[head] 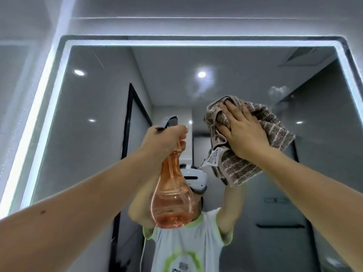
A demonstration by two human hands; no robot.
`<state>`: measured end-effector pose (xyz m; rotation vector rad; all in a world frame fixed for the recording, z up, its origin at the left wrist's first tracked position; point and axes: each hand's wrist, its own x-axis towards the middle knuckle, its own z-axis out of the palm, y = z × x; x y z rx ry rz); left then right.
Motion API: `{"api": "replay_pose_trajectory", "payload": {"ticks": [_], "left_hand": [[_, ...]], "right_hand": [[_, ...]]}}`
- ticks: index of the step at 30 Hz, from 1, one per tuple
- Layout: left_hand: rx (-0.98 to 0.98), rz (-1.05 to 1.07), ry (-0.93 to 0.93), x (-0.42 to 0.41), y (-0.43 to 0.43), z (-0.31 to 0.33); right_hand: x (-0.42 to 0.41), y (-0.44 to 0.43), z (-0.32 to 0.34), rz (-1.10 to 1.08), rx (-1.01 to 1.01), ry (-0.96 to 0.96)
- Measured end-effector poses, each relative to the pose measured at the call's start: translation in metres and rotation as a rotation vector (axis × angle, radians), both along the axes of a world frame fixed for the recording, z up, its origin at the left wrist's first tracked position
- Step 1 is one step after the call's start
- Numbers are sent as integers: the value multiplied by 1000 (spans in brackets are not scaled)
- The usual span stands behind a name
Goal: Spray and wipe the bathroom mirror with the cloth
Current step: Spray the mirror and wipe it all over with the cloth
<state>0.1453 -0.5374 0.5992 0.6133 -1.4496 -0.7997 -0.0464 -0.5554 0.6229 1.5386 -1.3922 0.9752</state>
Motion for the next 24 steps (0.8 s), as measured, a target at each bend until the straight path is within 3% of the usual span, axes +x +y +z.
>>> {"api": "replay_pose_trajectory", "payload": {"ticks": [8, 15, 20, 24], "left_hand": [[61, 0, -101, -20, 8, -1], [47, 30, -37, -19, 14, 3], [70, 14, -91, -19, 13, 1], [72, -18, 9, -11, 4, 10]], "right_hand": [[0, 3, -2, 5, 10, 5], [2, 4, -3, 13, 29, -3], [1, 5, -1, 23, 45, -4], [8, 2, 3, 43, 34, -29]]}}
